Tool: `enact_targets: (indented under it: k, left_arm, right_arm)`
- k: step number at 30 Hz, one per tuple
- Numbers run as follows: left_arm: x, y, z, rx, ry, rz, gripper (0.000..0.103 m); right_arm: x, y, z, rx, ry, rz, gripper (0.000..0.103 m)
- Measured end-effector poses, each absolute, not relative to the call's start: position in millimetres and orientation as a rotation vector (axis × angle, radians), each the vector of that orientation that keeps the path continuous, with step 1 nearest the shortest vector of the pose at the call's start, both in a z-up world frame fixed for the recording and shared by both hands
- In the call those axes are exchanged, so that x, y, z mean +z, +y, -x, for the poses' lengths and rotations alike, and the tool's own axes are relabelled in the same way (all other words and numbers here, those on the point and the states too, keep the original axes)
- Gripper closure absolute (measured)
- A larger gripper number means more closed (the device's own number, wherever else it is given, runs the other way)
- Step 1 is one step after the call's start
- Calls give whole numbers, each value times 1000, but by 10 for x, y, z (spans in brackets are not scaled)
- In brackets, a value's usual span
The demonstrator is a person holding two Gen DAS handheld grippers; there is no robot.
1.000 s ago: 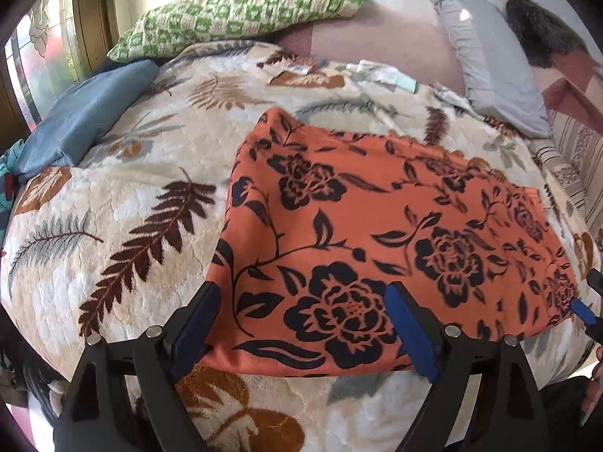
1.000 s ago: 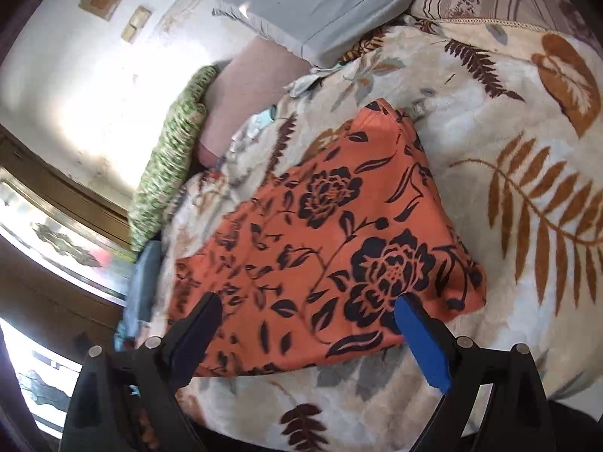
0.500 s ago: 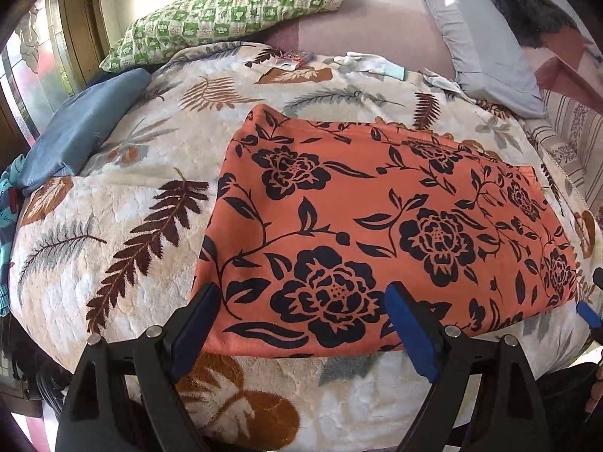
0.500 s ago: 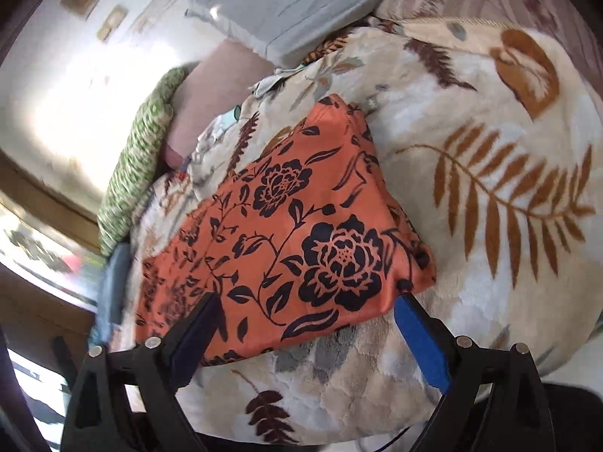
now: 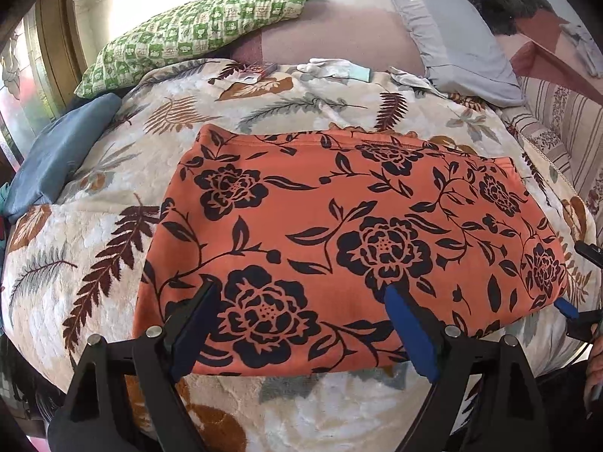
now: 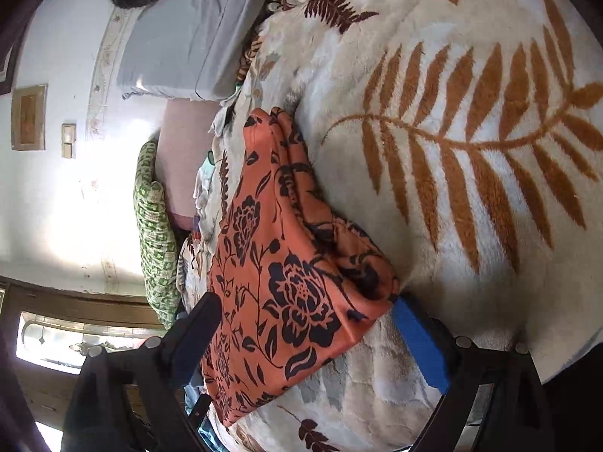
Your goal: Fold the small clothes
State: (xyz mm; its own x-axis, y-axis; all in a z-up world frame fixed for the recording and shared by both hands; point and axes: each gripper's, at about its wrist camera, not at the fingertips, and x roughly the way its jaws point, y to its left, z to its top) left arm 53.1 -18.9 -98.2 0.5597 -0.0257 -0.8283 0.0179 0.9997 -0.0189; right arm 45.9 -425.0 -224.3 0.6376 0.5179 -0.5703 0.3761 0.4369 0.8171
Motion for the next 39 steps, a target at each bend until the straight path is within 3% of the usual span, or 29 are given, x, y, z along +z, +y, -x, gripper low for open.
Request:
enact_targets:
  k: [4, 7, 9, 14, 16, 18, 19, 20, 21, 22, 28, 33, 39]
  left_arm:
    - [-1051, -292, -615, -38, 976, -7, 14]
    - [-1156, -322, -666, -17, 983, -14, 14]
    - [-1283, -336, -696, 13, 1007, -28, 14]
    - [-1454, -457, -749, 31, 1055, -130, 14]
    - [-1397, -417, -741, 22, 1038, -87, 14]
    - [-1421, -406, -729, 33, 1017, -91, 14]
    - [-1511, -426, -744, 30, 1045, -118, 14]
    - [-1541, -444, -730, 23, 1033, -142, 13]
    - [-1502, -439, -721, 16, 1022, -147, 13]
    - [-1464, -404, -714, 3, 1034, -126, 14]
    - [-1046, 137, -505, 43, 946, 73, 15]
    - [-703, 830, -229, 217, 828, 244, 15]
    - [-536, 1569, 157, 388, 754, 366, 15]
  right_arm:
    - [-2207, -4207, -628, 69, 975, -1045, 19]
    - [-2172, -4170, -721, 45, 999, -967, 35]
    - [-2124, -4072, -788, 50, 1038, -876, 76]
    - [-2200, -3991, -903, 38, 1142, -756, 77]
    - [-2151, -3954, -962, 39, 1166, -721, 71]
    - [-2151, -3946, -981, 61, 1148, -769, 49]
    - [-2159, -3919, -987, 74, 1142, -769, 49]
    - [-2159, -3886, -998, 72, 1149, -732, 52]
    - [-2145, -3856, -1010, 73, 1153, -717, 79]
    - [-2124, -3860, -1006, 81, 1150, -741, 86]
    - [-1363, -3380, -1004, 203, 981, -628, 87]
    - [-735, -2404, -1070, 418, 884, -489, 87]
    - [-744, -1078, -1057, 643, 916, -364, 87]
